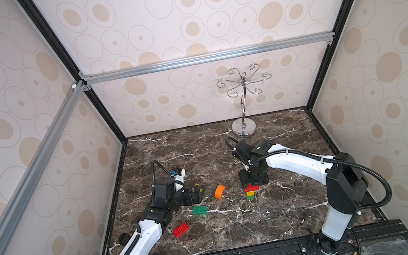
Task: Assemble an ice cream with lego
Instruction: Assemble the lego brick with the lego brick.
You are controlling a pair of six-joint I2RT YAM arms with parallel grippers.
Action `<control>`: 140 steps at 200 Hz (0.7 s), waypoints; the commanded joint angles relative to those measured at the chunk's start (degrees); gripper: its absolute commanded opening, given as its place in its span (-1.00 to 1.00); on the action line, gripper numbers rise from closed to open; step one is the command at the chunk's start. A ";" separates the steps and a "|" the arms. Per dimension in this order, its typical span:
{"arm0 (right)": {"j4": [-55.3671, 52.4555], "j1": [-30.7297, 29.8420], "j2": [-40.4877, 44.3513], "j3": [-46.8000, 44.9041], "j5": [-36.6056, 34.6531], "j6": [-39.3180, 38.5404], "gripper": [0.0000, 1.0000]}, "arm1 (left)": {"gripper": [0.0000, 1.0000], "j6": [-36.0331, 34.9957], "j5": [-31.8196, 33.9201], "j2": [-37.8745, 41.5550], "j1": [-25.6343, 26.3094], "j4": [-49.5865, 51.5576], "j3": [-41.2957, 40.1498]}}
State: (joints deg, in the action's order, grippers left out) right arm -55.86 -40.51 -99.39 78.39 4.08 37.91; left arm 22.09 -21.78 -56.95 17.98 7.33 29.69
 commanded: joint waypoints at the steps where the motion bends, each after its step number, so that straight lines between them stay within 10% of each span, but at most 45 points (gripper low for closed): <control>1: 1.38 -1.15 -3.49 -3.78 1.45 1.61 -0.01 | 1.00 0.06 -0.06 0.20 -0.27 -0.54 0.44; 140: -3.19 -1.30 -7.86 -2.29 -1.42 0.06 -0.02 | 1.00 -0.11 -0.11 0.52 -0.32 -0.48 0.54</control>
State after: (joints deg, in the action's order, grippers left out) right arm -56.51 -40.95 -101.16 79.81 4.12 38.74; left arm 22.09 -21.78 -56.95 17.98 7.33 29.69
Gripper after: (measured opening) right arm 0.653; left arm 0.999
